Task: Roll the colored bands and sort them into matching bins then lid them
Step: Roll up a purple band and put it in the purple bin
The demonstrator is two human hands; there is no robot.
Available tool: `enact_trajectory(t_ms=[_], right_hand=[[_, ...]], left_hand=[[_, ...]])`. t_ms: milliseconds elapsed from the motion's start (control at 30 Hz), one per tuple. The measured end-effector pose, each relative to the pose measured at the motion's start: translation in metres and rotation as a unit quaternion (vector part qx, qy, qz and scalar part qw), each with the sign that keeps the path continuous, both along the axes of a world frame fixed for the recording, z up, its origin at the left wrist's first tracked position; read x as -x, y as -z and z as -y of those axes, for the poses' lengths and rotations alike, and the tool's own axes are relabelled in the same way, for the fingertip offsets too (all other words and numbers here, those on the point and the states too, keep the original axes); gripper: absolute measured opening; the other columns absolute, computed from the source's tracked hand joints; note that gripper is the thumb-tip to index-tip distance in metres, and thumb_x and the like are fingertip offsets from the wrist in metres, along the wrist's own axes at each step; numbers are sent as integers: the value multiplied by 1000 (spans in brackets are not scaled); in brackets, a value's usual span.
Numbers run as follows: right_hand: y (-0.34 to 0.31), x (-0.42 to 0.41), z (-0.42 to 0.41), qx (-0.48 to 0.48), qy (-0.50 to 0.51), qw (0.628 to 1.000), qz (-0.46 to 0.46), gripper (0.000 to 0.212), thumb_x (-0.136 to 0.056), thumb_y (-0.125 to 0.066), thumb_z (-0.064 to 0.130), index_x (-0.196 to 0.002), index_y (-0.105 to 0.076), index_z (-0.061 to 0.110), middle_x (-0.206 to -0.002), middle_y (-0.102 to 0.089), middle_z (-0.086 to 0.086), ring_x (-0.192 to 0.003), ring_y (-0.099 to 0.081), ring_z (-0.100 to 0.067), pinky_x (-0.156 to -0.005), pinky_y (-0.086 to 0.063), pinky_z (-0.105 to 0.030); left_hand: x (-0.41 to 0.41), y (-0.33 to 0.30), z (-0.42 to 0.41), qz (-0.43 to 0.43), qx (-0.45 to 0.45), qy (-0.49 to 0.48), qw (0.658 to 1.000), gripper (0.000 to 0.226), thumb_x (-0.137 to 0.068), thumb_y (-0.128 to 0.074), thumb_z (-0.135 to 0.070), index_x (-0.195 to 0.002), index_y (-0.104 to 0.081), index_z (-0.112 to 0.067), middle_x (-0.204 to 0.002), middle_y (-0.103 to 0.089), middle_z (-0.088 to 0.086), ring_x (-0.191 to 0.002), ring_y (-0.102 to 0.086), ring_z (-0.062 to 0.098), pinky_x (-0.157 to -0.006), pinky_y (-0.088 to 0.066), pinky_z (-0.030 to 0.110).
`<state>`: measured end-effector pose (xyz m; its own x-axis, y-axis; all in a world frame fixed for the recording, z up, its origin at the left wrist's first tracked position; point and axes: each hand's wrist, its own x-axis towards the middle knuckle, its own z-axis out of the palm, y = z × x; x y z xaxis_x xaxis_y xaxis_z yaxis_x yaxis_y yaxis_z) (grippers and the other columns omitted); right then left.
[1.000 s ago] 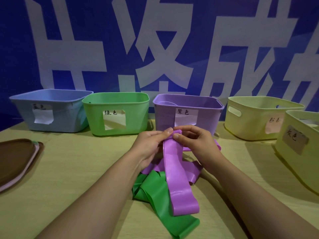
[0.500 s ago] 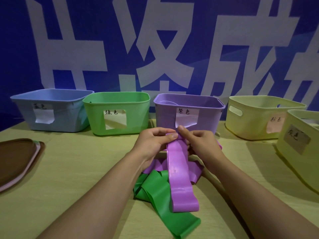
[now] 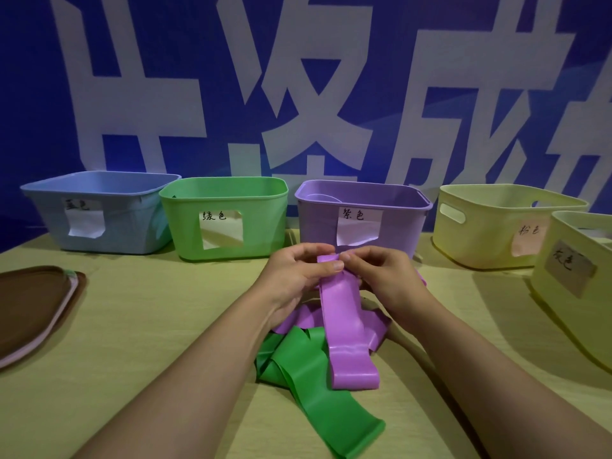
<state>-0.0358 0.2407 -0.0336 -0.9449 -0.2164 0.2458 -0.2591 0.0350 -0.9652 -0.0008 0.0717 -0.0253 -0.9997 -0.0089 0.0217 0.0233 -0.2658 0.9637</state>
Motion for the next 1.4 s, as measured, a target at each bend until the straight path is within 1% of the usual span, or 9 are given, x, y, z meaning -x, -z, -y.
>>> enact_trajectory(t_ms=[100, 200, 500, 633, 733, 867, 1100, 1267, 1400], right_hand=[[-1, -2, 1, 13, -8, 1000, -6, 16, -90, -75, 13, -102, -77, 3, -89, -77, -10, -75, -69, -11, -68, -57, -21], [-2, -2, 1, 5, -12, 1000, -19, 18, -88, -77, 14, -105, -77, 8, -93, -78, -10, -80, -73, -14, -72, -58, -23], [-5, -6, 0, 9, -22, 999, -24, 21, -85, -80, 9, -105, -77, 12, -96, -78, -12, -89, -75, -19, -76, -60, -25], [-7, -8, 1, 53, -43, 998, 8, 24, -85, -78, 12, -109, -75, 9, -103, -77, -14, -93, -75, -19, -78, -60, -27], [-7, -8, 1, 71, -58, 995, 39, 40, -80, -76, 38, -110, -75, 11, -107, -77, -11, -99, -74, -22, -87, -61, -35], [-9, -10, 2, 44, 1, 997, 62, 55, -82, -67, 58, -105, -75, 8, -92, -78, -11, -81, -74, -20, -71, -58, -28], [-10, -15, 3, -32, 55, 996, 56, 54, -88, -67, 60, -87, -78, 6, -61, -70, -4, -56, -68, -15, -56, -57, -30], [-8, -13, 2, -41, 53, 997, 48, 51, -86, -70, 58, -87, -78, 8, -70, -72, -12, -62, -70, -18, -58, -60, -33], [-6, -11, 3, -50, 44, 998, 22, 35, -91, -72, 45, -86, -78, 11, -79, -76, -8, -70, -70, -16, -57, -57, -28]], left_hand=[[0, -2, -3, 14, -12, -1, 1000, 52, -74, -84, -25, -117, -69, 0, -107, -76, 20, -88, -76, 26, -78, -61, 31], [2, 0, -3, 42, 25, -32, 998, 46, -90, -74, -41, -113, -73, -1, -102, -78, 20, -95, -76, 34, -93, -60, 43], [3, 3, -2, 48, 46, -38, 997, 37, -88, -79, -35, -104, -79, -2, -107, -75, 25, -96, -72, 37, -104, -52, 54], [3, 1, -1, 43, 26, -38, 998, 29, -90, -77, -26, -104, -78, -1, -108, -74, 27, -92, -68, 32, -88, -58, 43], [3, 1, -1, 33, 14, -34, 999, 28, -89, -76, -19, -108, -75, 2, -109, -74, 26, -93, -69, 31, -74, -60, 32], [5, 1, -2, 20, 13, -26, 999, 18, -87, -77, -14, -102, -74, -3, -106, -75, 24, -87, -70, 27, -73, -59, 32], [5, 3, -1, -14, 23, -16, 1000, 11, -85, -77, -3, -94, -76, -8, -94, -77, 16, -75, -73, 22, -70, -61, 28], [5, 3, -1, -20, 32, -23, 999, 18, -80, -80, -1, -96, -78, -8, -104, -77, 22, -91, -74, 33, -90, -60, 44], [5, 3, 1, -20, 47, -20, 998, 24, -78, -82, 1, -100, -78, -8, -104, -77, 18, -93, -75, 34, -83, -62, 46]])
